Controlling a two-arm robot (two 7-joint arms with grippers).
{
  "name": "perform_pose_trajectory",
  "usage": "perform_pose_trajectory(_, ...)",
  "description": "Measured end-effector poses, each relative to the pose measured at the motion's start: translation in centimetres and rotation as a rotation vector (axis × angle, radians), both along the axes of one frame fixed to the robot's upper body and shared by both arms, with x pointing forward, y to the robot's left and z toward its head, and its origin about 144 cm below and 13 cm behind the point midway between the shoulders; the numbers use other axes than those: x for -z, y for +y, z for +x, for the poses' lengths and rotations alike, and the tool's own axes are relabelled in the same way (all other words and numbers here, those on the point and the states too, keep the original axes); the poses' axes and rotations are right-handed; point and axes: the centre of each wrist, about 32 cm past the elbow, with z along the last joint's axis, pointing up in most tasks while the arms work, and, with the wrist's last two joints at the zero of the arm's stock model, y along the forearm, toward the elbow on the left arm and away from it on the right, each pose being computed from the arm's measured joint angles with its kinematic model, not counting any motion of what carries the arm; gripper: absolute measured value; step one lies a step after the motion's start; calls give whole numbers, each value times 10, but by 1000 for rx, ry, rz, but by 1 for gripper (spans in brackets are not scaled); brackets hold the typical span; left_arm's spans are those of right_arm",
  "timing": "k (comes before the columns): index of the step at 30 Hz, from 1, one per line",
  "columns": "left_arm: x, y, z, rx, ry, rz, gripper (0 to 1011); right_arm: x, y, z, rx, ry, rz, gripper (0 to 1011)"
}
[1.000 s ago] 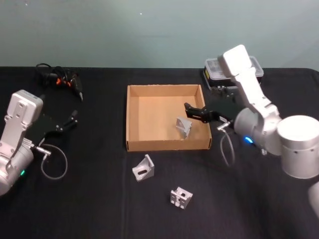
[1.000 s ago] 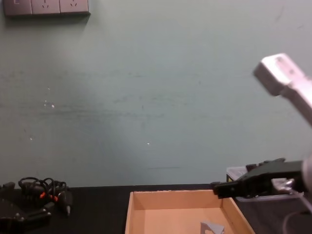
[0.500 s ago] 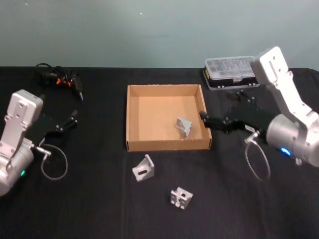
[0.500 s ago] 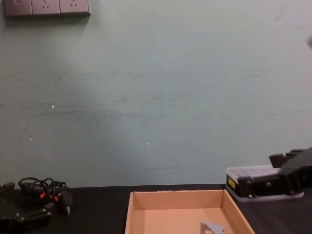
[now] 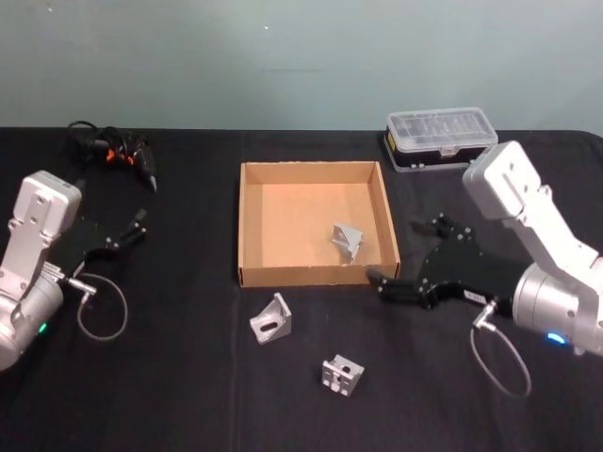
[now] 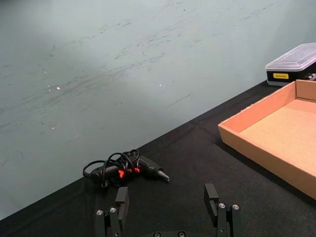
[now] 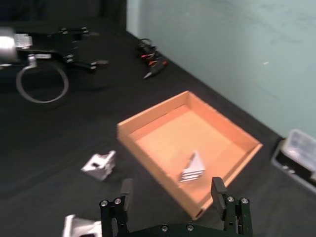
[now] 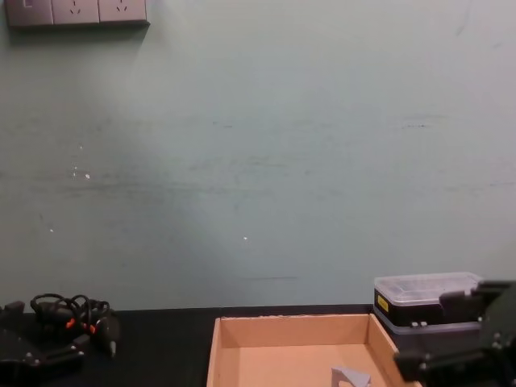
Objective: Use one hand to pick up the angle iron from the table and place it into the box.
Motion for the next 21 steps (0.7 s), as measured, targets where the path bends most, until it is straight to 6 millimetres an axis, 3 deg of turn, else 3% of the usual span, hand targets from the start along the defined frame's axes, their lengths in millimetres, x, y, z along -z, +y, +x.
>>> perform_pose_trajectory(21,0,0,0,0,0,0,1000,-1,20,-25,-97,223,-110,1003)
